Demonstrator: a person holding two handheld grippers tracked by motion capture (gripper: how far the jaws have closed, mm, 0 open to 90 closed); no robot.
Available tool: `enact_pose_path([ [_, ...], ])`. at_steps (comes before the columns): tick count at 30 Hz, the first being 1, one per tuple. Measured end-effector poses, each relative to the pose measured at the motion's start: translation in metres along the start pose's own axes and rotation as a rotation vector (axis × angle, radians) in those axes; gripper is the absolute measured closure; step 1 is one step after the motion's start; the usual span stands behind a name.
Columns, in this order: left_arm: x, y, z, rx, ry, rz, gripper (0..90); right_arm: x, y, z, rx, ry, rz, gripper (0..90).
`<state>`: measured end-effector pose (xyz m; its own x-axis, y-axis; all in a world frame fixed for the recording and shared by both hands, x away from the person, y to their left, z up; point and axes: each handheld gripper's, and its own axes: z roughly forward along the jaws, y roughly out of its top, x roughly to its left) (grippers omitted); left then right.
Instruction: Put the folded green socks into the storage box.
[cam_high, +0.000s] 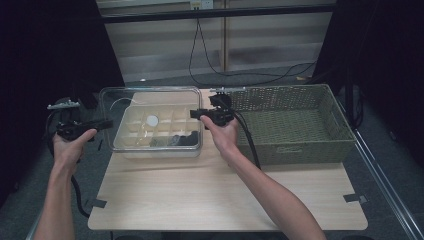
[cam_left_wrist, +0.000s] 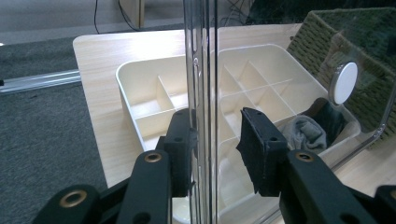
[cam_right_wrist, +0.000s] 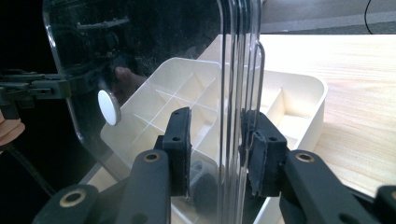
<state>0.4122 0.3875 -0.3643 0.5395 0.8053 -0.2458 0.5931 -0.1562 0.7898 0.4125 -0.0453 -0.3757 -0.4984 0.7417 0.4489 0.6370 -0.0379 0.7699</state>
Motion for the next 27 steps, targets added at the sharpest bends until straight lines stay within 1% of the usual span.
enact_pose_path([
  [2,0.000,0.002,0.001,-0.005,0.008,-0.008,65.1,-0.001,0.000,0.002,-0.002,0.001,0.006,65.2],
  [5,0.003,0.003,0.004,-0.008,0.005,-0.025,64.8,-0.001,0.002,0.003,-0.002,-0.002,0.003,65.3],
  [6,0.005,0.004,0.006,-0.008,0.004,-0.022,64.7,-0.001,0.002,0.004,-0.002,-0.006,0.001,65.4],
  [8,0.008,0.004,0.009,-0.011,0.007,-0.037,64.3,-0.001,0.004,0.005,-0.003,-0.011,-0.003,65.8],
  [11,0.011,0.004,0.014,0.012,-0.001,-0.039,63.2,-0.001,0.006,0.007,-0.005,-0.023,-0.020,66.0],
  [13,0.012,0.004,0.017,0.012,0.010,-0.036,62.9,-0.002,0.005,0.009,-0.001,-0.022,-0.015,66.1],
  [15,0.012,0.005,0.020,0.026,0.021,-0.030,62.3,-0.004,0.005,0.011,0.003,-0.028,-0.016,66.1],
  [16,0.013,0.005,0.022,0.022,0.023,-0.033,62.0,-0.004,0.005,0.012,0.004,-0.029,-0.016,66.1],
  [17,0.013,0.005,0.023,0.028,0.023,-0.033,61.5,-0.004,0.005,0.013,0.006,-0.033,-0.017,66.1],
  [19,0.015,0.007,0.026,0.027,0.015,-0.036,60.9,-0.005,0.006,0.013,0.008,-0.034,-0.017,66.2],
  [20,0.015,0.008,0.027,0.017,0.015,-0.041,61.0,-0.006,0.006,0.013,0.006,-0.033,-0.017,66.2],
  [21,0.015,0.009,0.027,0.020,0.016,-0.038,61.0,-0.007,0.007,0.013,0.005,-0.033,-0.012,66.3],
  [22,0.015,0.011,0.028,0.015,0.018,-0.044,60.9,-0.007,0.008,0.013,0.004,-0.037,-0.014,66.2],
  [23,0.016,0.012,0.027,0.020,0.018,-0.036,60.8,-0.007,0.009,0.013,0.002,-0.037,-0.014,66.2],
  [25,0.016,0.013,0.029,0.022,0.018,-0.044,60.6,-0.007,0.011,0.014,0.004,-0.039,-0.014,66.1],
  [26,0.017,0.014,0.030,0.028,0.017,-0.037,60.6,-0.008,0.011,0.015,0.006,-0.039,-0.014,65.9],
  [27,0.018,0.014,0.031,0.027,0.017,-0.044,60.4,-0.009,0.011,0.016,0.008,-0.041,-0.008,65.8],
])
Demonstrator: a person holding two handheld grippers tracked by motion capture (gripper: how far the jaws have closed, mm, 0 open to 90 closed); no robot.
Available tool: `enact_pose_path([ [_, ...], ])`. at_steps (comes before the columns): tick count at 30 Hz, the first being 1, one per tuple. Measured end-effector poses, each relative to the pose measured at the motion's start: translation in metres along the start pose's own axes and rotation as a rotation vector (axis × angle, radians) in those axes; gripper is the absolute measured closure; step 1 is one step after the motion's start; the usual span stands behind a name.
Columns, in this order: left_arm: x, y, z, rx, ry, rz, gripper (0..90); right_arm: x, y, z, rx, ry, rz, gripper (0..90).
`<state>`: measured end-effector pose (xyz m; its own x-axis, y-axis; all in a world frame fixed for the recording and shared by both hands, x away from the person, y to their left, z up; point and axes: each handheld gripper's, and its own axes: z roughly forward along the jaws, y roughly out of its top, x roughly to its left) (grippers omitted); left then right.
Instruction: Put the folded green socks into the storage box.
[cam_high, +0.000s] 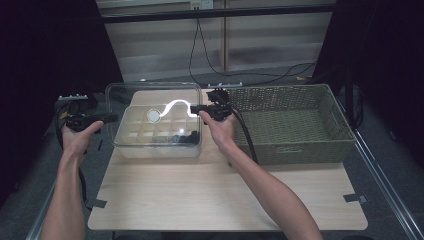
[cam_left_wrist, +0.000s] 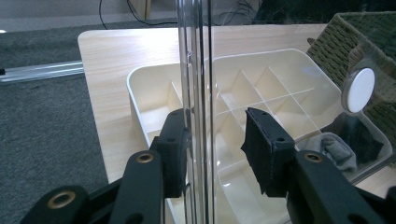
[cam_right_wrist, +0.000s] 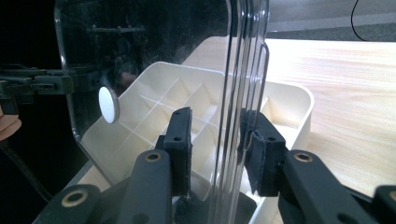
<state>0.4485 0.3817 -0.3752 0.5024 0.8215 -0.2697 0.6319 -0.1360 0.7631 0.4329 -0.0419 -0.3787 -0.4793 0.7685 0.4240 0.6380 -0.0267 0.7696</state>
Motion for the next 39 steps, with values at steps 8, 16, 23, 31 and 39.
enact_pose_path([
  [8,0.005,-0.002,0.007,0.013,0.001,-0.009,57.8,-0.004,-0.001,0.009,0.012,-0.007,0.002,64.1],
  [16,0.008,-0.001,0.015,0.021,0.007,-0.024,54.9,-0.010,0.002,0.018,0.038,-0.013,0.016,62.1],
  [23,0.012,-0.003,0.019,0.040,0.009,-0.038,53.0,-0.012,0.004,0.025,0.042,-0.009,0.027,61.6],
  [31,0.014,-0.004,0.028,0.052,0.013,-0.060,50.3,-0.018,0.002,0.035,0.061,-0.025,0.045,58.5],
  [39,0.016,-0.004,0.031,0.071,0.014,-0.052,49.3,-0.020,0.002,0.040,0.074,-0.040,0.048,56.5],
])
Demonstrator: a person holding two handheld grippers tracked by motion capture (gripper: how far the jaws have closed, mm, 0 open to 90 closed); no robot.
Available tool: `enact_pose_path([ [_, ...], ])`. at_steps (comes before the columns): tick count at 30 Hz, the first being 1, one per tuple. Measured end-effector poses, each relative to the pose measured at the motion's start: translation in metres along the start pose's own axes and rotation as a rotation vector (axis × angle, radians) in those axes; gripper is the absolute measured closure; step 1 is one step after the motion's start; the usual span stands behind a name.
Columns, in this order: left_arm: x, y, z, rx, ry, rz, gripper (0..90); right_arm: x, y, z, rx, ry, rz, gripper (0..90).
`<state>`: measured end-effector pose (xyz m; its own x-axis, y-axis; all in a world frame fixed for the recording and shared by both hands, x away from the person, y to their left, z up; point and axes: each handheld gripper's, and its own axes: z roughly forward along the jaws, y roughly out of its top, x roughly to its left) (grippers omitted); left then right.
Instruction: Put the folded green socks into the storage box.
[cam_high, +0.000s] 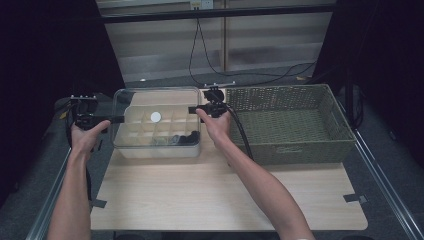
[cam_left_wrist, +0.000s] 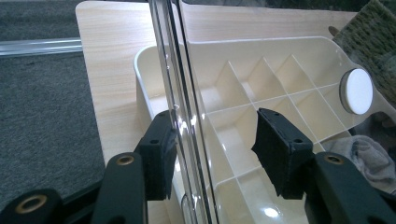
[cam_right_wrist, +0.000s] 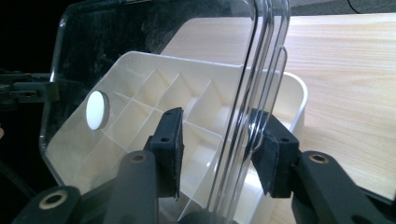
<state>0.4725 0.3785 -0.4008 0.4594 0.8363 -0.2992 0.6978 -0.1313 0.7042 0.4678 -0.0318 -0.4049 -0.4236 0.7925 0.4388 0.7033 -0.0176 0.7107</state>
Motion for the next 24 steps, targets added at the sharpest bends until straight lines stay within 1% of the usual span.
enact_pose_path([
  [1,0.000,0.000,0.001,0.001,-0.003,-0.001,49.0,0.000,0.000,0.001,0.002,-0.006,-0.002,56.0],
  [2,0.000,0.000,0.002,0.000,0.002,-0.014,48.7,0.001,0.000,0.002,0.005,-0.012,0.002,55.6],
  [3,0.001,0.000,0.003,0.004,0.002,-0.010,48.2,0.001,0.000,0.003,0.006,-0.013,-0.001,55.3],
  [4,0.001,-0.001,0.004,0.002,0.000,-0.020,47.8,0.001,0.000,0.003,0.006,-0.013,0.000,55.1],
  [6,0.002,-0.001,0.006,0.011,0.002,-0.013,46.9,0.001,0.000,0.005,0.007,-0.019,-0.002,54.4],
  [11,0.003,-0.002,0.012,0.015,0.000,-0.033,44.4,0.000,0.000,0.010,0.011,-0.032,0.002,52.4],
  [12,0.004,-0.002,0.012,0.023,0.004,-0.027,43.6,-0.001,-0.001,0.011,0.011,-0.033,0.006,52.0],
  [13,0.003,-0.002,0.014,0.021,0.008,-0.035,42.7,-0.001,-0.001,0.012,0.013,-0.035,0.006,51.8],
  [15,0.003,-0.001,0.017,0.038,0.016,-0.023,40.1,-0.002,-0.002,0.014,0.018,-0.035,0.011,51.3],
  [16,0.004,-0.001,0.018,0.043,0.014,-0.025,39.3,-0.002,-0.002,0.015,0.022,-0.035,0.012,51.2],
  [17,0.003,-0.001,0.020,0.034,0.016,-0.038,38.9,-0.003,-0.002,0.015,0.027,-0.034,0.016,51.0],
  [18,0.004,0.000,0.021,0.038,0.015,-0.033,38.7,-0.004,-0.002,0.016,0.027,-0.034,0.018,50.8],
  [20,0.005,0.000,0.023,0.039,0.016,-0.042,38.2,-0.007,-0.003,0.019,0.033,-0.030,0.024,50.4],
  [21,0.006,0.000,0.024,0.050,0.014,-0.031,37.9,-0.008,-0.003,0.020,0.035,-0.030,0.029,50.2],
  [22,0.006,-0.001,0.025,0.050,0.011,-0.040,37.7,-0.009,-0.004,0.021,0.037,-0.030,0.030,49.9],
  [24,0.007,-0.002,0.027,0.050,0.012,-0.043,37.2,-0.011,-0.005,0.023,0.042,-0.034,0.034,49.1],
])
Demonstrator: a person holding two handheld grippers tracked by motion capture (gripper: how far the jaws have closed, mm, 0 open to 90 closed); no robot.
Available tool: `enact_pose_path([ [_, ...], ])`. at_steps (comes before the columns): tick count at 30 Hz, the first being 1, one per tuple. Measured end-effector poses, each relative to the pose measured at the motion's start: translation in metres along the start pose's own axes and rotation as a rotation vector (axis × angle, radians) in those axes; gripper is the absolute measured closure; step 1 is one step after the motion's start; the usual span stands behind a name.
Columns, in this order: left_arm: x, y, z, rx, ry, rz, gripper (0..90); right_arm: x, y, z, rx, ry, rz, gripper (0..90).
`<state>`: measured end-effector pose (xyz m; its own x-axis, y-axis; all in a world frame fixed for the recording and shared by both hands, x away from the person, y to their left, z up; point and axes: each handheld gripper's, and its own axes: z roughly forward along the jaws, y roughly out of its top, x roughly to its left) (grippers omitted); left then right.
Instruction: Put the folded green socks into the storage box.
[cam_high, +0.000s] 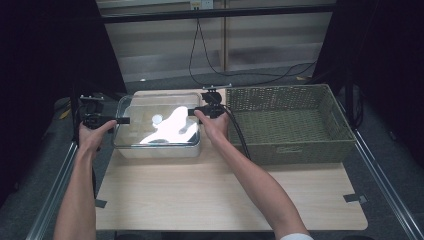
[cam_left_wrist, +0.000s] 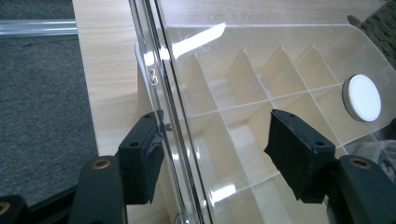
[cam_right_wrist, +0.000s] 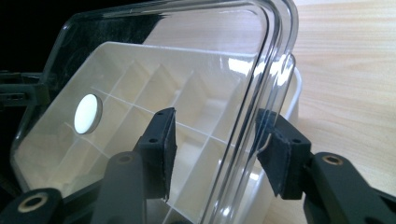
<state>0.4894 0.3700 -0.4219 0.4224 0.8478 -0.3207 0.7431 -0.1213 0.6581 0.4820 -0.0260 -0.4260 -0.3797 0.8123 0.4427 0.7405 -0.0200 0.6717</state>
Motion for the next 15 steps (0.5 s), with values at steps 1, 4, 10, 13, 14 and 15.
enact_pose_path([
  [1,0.0001,-0.0005,0.0010,0.001,-0.003,-0.006,36.7,-0.0004,-0.0003,0.0005,0.002,-0.005,-0.001,49.0],
  [4,-0.0027,-0.0002,0.0031,0.005,0.006,0.002,33.6,0.0000,-0.0001,0.0007,0.003,-0.011,-0.004,48.8],
  [10,-0.0003,-0.0006,0.0054,0.023,0.003,0.002,32.9,-0.0004,-0.0011,0.0025,0.005,-0.023,-0.003,47.8],
  [13,0.0005,-0.0012,0.0075,0.021,0.004,-0.006,32.7,-0.0018,-0.0017,0.0054,0.014,-0.029,0.003,46.8],
  [14,0.0010,-0.0015,0.0085,0.018,-0.001,-0.014,32.7,-0.0020,-0.0020,0.0063,0.016,-0.032,0.004,46.5],
  [15,0.0015,-0.0019,0.0097,0.019,0.000,-0.014,32.5,-0.0023,-0.0022,0.0071,0.018,-0.033,0.003,46.1],
])
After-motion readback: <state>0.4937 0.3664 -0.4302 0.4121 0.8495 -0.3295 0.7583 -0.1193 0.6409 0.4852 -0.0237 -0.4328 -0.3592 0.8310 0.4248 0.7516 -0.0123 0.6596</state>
